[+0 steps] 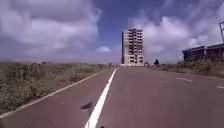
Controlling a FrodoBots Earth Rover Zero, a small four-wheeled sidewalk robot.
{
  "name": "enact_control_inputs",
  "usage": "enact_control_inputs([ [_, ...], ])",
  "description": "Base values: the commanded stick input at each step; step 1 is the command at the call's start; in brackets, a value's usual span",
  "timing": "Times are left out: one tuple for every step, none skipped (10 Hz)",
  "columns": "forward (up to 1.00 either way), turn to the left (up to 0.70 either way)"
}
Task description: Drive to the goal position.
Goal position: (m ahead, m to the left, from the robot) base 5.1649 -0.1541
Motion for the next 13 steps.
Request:
enact_control_inputs([
  [0.00, 0.00],
  [0.00, 0.00],
  [0.00, 0.00],
  [0.00, 0.00],
  [0.73, 0.00],
  [0.81, 0.00],
  [0.85, -0.07],
  [0.85, -0.25],
  [0.85, -0.34],
  [0.85, -0.34],
  [0.85, -0.34],
  [0.85, -0.34],
  [0.85, 0.00],
])
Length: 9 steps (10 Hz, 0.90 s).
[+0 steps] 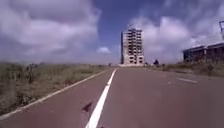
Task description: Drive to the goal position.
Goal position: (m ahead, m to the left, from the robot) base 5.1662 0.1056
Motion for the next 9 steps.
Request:
enact_control_inputs([
  [0.85, 0.00],
  [0.85, 0.00],
  [0.85, 0.00],
  [0.85, 0.00],
  [0.85, 0.00],
  [0.85, 0.00],
  [0.85, 0.00],
  [0.85, 0.00],
  [0.85, 0.00],
])
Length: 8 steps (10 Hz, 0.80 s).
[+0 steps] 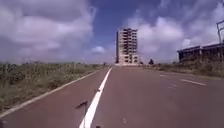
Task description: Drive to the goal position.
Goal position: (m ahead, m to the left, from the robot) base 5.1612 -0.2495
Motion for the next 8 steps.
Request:
enact_control_inputs([
  [0.85, 0.00],
  [0.85, 0.00],
  [0.85, 0.00],
  [0.85, 0.00],
  [0.85, 0.00],
  [0.85, 0.00],
  [0.85, 0.00],
  [0.85, 0.00],
])
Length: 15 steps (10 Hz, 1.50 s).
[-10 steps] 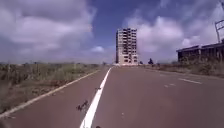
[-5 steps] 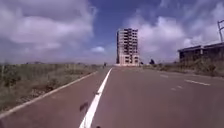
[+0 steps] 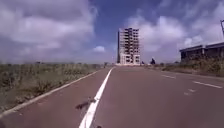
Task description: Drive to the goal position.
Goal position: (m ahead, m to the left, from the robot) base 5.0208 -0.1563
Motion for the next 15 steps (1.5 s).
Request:
enact_control_inputs([
  [0.85, 0.00],
  [0.85, 0.00],
  [0.85, 0.00],
  [0.85, 0.00],
  [0.85, 0.00],
  [0.85, 0.00],
  [0.85, 0.00],
  [0.85, 0.00],
  [0.85, 0.00],
  [0.85, 0.00],
  [0.85, -0.07],
  [0.85, -0.15],
  [0.85, -0.34],
  [0.85, -0.34],
  [0.85, -0.34],
])
